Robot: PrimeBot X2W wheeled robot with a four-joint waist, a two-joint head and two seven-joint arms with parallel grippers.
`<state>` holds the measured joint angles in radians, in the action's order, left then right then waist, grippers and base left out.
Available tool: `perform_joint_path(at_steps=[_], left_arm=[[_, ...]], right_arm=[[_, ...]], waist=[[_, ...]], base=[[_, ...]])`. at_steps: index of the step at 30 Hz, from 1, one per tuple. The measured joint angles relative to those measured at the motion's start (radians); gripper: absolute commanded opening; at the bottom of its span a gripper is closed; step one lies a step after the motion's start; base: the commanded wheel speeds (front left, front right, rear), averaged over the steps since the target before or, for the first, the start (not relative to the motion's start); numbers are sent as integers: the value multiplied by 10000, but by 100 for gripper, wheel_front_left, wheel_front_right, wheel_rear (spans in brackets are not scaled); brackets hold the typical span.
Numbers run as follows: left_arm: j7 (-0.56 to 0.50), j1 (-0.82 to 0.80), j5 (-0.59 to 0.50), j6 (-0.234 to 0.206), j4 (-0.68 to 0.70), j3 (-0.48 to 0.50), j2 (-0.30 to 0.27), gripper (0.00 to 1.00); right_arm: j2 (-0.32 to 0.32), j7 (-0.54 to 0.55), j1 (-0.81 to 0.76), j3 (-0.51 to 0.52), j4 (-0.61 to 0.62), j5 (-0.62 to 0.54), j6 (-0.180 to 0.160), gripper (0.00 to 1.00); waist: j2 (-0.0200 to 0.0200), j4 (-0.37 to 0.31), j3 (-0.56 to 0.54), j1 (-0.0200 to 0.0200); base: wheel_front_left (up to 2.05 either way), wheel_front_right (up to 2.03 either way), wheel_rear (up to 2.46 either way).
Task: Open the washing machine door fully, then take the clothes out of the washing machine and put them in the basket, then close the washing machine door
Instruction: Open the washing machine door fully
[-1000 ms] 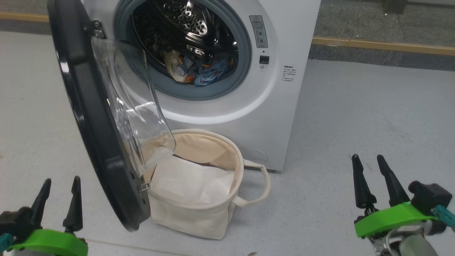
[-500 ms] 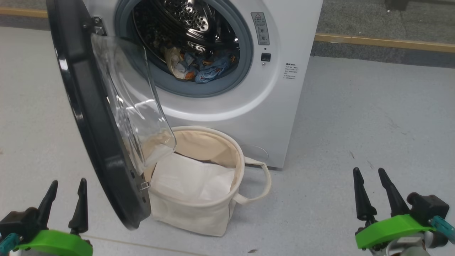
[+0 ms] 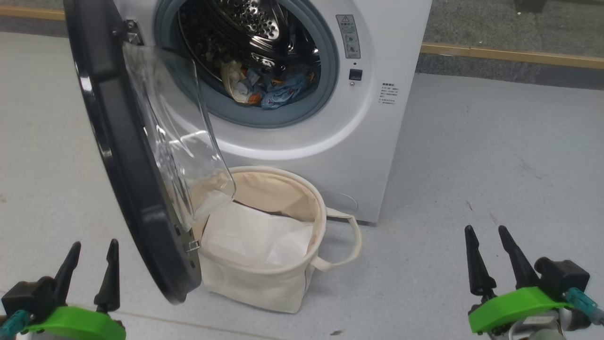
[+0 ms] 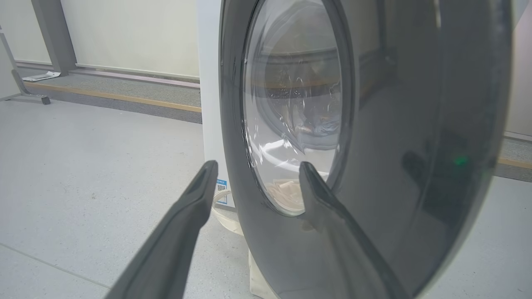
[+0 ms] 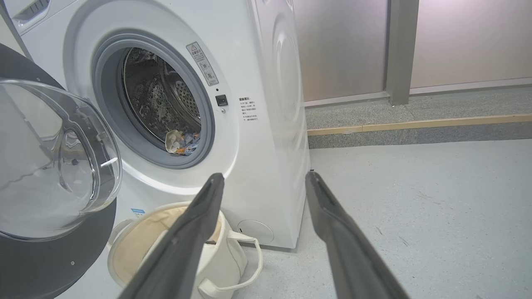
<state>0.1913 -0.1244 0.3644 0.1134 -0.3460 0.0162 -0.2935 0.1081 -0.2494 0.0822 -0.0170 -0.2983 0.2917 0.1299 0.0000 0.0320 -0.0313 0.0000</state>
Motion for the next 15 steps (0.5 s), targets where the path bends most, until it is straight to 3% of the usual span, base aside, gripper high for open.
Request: perform_joint_path(at_steps=[15], left_arm=[[42, -3, 251, 0, -98, -148, -6, 100]], right_arm=[[-13, 0, 11, 52, -169, -10, 0, 100]], waist=[[0, 47, -16, 0]], base=[[0, 0, 0]])
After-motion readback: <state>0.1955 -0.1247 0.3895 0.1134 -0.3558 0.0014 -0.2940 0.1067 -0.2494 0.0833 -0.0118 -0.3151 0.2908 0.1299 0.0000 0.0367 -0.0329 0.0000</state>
